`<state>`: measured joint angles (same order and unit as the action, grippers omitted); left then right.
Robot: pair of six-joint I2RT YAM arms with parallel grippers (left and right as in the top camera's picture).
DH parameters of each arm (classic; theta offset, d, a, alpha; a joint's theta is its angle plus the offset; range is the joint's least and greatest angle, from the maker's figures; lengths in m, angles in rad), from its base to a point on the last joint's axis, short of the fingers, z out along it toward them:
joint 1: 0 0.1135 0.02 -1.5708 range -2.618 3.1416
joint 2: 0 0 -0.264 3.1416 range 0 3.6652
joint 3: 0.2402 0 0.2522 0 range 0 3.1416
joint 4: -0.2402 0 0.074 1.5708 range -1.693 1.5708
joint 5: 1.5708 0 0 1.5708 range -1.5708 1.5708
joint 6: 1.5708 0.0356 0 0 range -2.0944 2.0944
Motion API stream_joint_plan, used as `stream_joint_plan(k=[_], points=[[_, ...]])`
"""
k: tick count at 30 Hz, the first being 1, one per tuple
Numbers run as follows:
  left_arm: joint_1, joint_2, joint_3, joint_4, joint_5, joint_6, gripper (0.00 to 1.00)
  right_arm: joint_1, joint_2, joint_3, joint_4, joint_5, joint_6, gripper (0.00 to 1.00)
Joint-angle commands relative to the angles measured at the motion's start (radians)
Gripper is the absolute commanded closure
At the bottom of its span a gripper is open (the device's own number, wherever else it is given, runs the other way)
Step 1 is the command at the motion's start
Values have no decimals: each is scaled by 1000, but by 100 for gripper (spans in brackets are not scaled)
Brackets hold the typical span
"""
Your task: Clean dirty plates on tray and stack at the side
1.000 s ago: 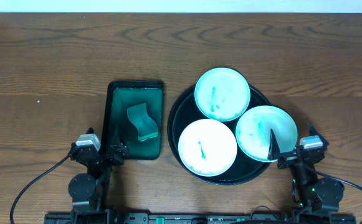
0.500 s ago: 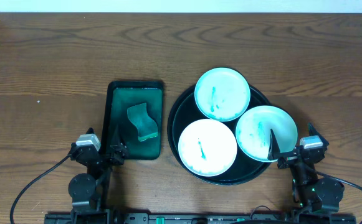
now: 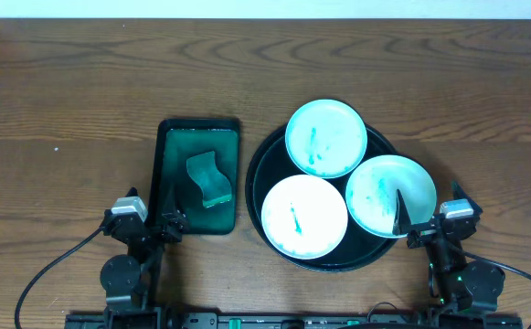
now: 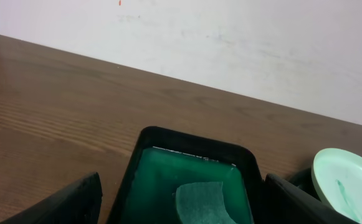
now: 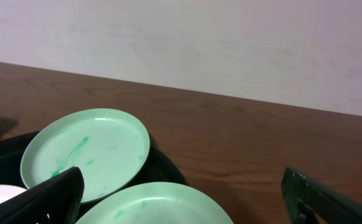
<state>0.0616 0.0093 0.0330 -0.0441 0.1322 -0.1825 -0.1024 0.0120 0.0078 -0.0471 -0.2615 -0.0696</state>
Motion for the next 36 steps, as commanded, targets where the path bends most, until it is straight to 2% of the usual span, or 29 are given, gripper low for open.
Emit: stream_joint_plan(k=[1,29,36], points=[[-2,-5,-29,-11,10,6,18,-2,-1,-3,-2,-5,2,1],[-2,-5,-29,-10,10,6,18,-2,-1,-3,10,-5,2,1],[-2,-5,-29,12,22,-24,18,-2,-1,-2,156,-219,1,1]])
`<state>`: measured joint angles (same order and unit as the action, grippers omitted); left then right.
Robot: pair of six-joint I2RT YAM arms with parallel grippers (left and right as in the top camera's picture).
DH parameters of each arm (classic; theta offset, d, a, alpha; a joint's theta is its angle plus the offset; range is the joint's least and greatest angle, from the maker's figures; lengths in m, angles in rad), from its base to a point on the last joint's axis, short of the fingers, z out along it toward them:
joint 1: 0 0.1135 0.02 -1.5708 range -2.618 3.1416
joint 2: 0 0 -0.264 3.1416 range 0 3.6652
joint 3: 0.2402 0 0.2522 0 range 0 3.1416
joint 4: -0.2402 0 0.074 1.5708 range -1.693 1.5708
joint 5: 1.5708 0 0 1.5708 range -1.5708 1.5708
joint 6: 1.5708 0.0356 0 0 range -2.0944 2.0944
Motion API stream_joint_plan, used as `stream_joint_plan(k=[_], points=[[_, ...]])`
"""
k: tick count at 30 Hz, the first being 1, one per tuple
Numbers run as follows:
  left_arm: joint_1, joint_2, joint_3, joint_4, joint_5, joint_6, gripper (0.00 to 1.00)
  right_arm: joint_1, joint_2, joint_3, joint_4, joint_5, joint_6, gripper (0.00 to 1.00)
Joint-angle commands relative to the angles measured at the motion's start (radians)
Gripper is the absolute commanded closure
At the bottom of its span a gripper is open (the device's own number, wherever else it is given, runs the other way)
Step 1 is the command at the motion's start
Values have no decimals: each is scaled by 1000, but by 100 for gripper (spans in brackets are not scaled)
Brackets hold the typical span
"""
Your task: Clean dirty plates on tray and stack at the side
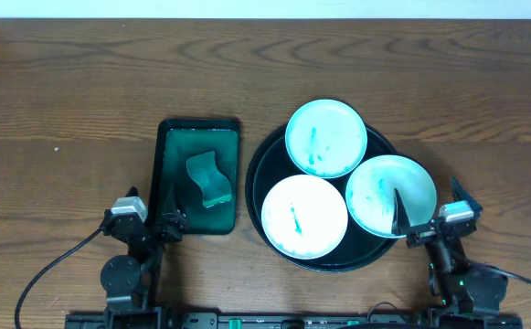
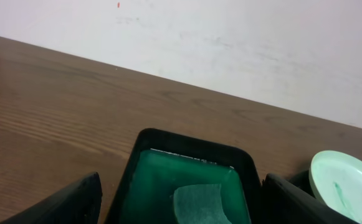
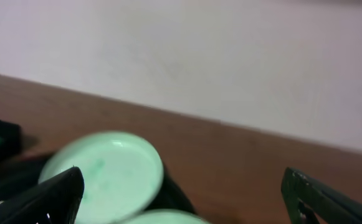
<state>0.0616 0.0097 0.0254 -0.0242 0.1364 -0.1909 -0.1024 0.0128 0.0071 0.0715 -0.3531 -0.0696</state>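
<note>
A round black tray [image 1: 267, 164] holds three smeared plates: a mint plate [image 1: 326, 138] at the back, a second mint plate [image 1: 379, 194] at the right and a white plate [image 1: 304, 217] in front. Left of it, a green sponge [image 1: 209, 178] lies in a black basin [image 1: 198, 123] of green water. At the basin's near end my left gripper [image 1: 148, 219] stands open; its wrist view shows the sponge [image 2: 199, 200] between the spread fingers [image 2: 62, 202]. My right gripper [image 1: 428, 212] is open at the right plate's near edge. Its blurred view shows the back plate [image 3: 106, 174].
Bare wooden table [image 1: 64, 110] lies to the left, behind and to the right of the tray and basin. A pale wall [image 2: 230, 37] stands behind the table's far edge. Cables run from both arm bases at the front edge.
The right wrist view has shifted and gone blurred, with the back plate lower in it; overhead, the right gripper sits slightly nearer the front edge. The left view shifted barely. Plates and sponge lie as before.
</note>
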Motion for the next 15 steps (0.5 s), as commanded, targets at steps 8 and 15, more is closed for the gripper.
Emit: stream_joint_plan(k=[8,15], points=[[-2,-6,-3,163,272,-17,18,-2,26,53,16,-270,32,1],[-2,143,280,-34,283,-54,18,-2,358,383,-153,-285,-2,1]])
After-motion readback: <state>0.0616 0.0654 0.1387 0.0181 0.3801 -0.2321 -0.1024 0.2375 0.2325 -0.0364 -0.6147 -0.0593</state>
